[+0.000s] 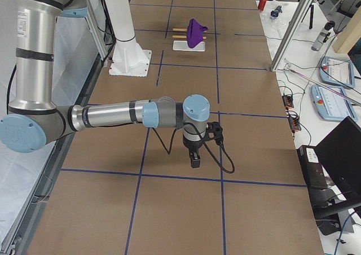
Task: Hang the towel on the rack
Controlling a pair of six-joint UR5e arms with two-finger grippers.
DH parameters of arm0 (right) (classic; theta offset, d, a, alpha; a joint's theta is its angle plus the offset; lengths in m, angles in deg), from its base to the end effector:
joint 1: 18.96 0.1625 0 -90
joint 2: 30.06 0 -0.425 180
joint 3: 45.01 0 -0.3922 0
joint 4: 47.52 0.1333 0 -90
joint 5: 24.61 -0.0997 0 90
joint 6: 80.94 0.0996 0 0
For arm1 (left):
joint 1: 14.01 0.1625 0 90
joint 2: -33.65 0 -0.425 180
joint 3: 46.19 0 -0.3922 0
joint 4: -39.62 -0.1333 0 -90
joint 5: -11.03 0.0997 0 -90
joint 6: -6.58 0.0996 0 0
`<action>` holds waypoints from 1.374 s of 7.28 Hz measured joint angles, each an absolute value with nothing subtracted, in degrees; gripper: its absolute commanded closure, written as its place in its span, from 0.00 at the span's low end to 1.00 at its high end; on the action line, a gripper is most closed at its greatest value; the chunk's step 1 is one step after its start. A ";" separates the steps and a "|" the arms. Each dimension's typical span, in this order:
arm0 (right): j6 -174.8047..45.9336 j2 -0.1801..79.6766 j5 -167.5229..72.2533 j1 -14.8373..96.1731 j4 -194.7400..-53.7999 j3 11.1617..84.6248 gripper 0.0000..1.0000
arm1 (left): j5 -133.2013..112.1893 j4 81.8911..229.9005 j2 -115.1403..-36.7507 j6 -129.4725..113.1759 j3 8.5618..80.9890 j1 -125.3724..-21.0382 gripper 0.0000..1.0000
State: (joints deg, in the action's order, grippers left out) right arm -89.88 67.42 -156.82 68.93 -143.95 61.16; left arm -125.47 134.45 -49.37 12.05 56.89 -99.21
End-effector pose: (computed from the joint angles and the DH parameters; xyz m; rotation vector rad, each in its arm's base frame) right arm 0.0503 -0.4371 0.5944 0.0816 -0.7343 -0.1986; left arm -0.0232 -0.4528 0.5911 0.1853 0.8100 0.2462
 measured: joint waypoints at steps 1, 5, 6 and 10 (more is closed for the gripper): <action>-89.84 67.46 -156.86 68.93 -143.89 61.16 0.00 | -125.47 134.45 -49.34 11.97 56.68 -99.19 0.00; -89.79 67.50 -157.17 68.93 -143.85 61.28 0.00 | -125.47 134.45 -49.32 11.84 56.49 -99.18 0.00; -89.76 67.50 -157.41 68.93 -143.85 61.31 0.00 | -125.47 134.45 -49.32 11.80 56.39 -99.17 0.00; -89.74 67.58 -157.67 68.93 -143.85 61.33 0.00 | -125.47 134.45 -49.40 11.75 56.27 -99.09 0.00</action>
